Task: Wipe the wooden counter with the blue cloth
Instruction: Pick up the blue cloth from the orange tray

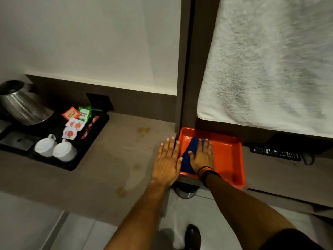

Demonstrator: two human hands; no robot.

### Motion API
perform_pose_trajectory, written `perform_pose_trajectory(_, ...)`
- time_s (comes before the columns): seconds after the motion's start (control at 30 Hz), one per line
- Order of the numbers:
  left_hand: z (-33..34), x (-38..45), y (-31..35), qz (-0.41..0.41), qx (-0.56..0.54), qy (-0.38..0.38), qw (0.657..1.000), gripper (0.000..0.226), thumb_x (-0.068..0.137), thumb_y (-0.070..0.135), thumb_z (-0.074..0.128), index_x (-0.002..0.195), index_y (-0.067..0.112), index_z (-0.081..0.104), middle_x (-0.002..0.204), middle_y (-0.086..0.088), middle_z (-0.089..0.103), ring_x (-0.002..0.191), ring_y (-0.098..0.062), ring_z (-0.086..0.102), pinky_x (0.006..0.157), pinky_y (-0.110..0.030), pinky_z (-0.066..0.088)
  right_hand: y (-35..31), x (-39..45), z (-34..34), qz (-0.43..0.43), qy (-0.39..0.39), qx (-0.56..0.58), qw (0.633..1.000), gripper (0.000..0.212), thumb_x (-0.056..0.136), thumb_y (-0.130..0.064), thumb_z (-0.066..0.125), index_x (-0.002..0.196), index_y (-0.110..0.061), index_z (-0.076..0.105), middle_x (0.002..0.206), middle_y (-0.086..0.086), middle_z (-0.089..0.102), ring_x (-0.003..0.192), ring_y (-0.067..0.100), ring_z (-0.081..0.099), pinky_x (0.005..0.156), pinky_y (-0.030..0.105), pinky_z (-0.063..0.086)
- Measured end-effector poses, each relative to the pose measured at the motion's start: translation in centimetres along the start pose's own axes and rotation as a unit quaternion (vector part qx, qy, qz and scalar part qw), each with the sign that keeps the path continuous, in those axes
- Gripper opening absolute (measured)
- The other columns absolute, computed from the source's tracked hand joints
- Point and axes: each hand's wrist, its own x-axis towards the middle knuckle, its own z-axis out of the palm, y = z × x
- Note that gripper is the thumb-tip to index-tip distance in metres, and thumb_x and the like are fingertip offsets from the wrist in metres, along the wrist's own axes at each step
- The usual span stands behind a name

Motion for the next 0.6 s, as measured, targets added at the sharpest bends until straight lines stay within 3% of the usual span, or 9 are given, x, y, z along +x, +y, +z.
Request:
perform_pose_trajectory(0.1, 2.4, 1.8, 0.6, -0.055, 0.000, -0.047, 0.997, 0.067, 0.109, 0.039, 0.022, 0.164, 0.015, -0.006, 0.173, -0.008, -0.013, 0.160, -0.025, -0.016, 0.129, -0.042, -0.014, 0.0, 3.1, 1.9, 0.033, -0.035, -0.011, 0.999, 0.085, 0.103, -0.051, 0.045, 0.165, -0.008, 0.007, 0.173, 0.017, 0.000, 0.161, 0.035, -0.002, 0.128, 0.054, 0.013)
perform_pose_trajectory(0.23, 4.4, 2.1, 0.7, -0.083, 0.006, -0.075, 0.994, 0.064, 0.110, 0.037, 0.020, 0.164, 0.012, -0.005, 0.173, -0.010, -0.013, 0.160, -0.026, -0.015, 0.132, -0.044, -0.007, -0.5, 5.2, 4.5, 0.056, -0.091, -0.018, 0.994, 0.099, 0.099, -0.059, 0.045, 0.164, -0.005, -0.007, 0.172, 0.017, -0.013, 0.160, 0.037, -0.012, 0.127, 0.059, 0.003)
perform_pose_trajectory(0.4, 5.3, 1.6, 0.6, -0.083, 0.027, -0.064, 0.994, 0.065, 0.110, 0.035, 0.022, 0.164, 0.010, -0.004, 0.174, -0.012, -0.009, 0.161, -0.028, -0.011, 0.132, -0.048, 0.001, -1.1, 5.4, 6.7, 0.076, -0.072, -0.052, 0.993, 0.097, 0.098, -0.046, 0.050, 0.163, -0.002, -0.008, 0.171, 0.021, -0.013, 0.159, 0.041, -0.012, 0.126, 0.064, 0.000)
perform_pose_trajectory(0.53, 5.0, 1.5, 0.5, -0.080, 0.006, -0.067, 0.995, 0.064, 0.110, 0.035, 0.023, 0.164, 0.010, -0.001, 0.174, -0.011, -0.007, 0.161, -0.027, -0.010, 0.132, -0.046, -0.002, -0.8, 6.2, 6.0, 0.078, -0.088, -0.032, 0.993, 0.106, 0.091, -0.035, 0.068, 0.163, -0.001, -0.003, 0.172, 0.019, -0.009, 0.159, 0.041, -0.010, 0.126, 0.064, 0.000)
perform_pose_trajectory(0.6, 4.3, 1.3, 0.4, -0.072, -0.014, -0.070, 0.995, 0.065, 0.110, 0.035, 0.025, 0.164, 0.010, -0.001, 0.174, -0.011, -0.006, 0.161, -0.027, -0.009, 0.132, -0.045, -0.004, -0.4, 6.5, 4.9, 0.068, -0.089, -0.007, 0.994, 0.101, 0.092, -0.027, 0.069, 0.163, -0.001, 0.003, 0.173, 0.018, -0.001, 0.160, 0.039, -0.005, 0.127, 0.062, 0.004)
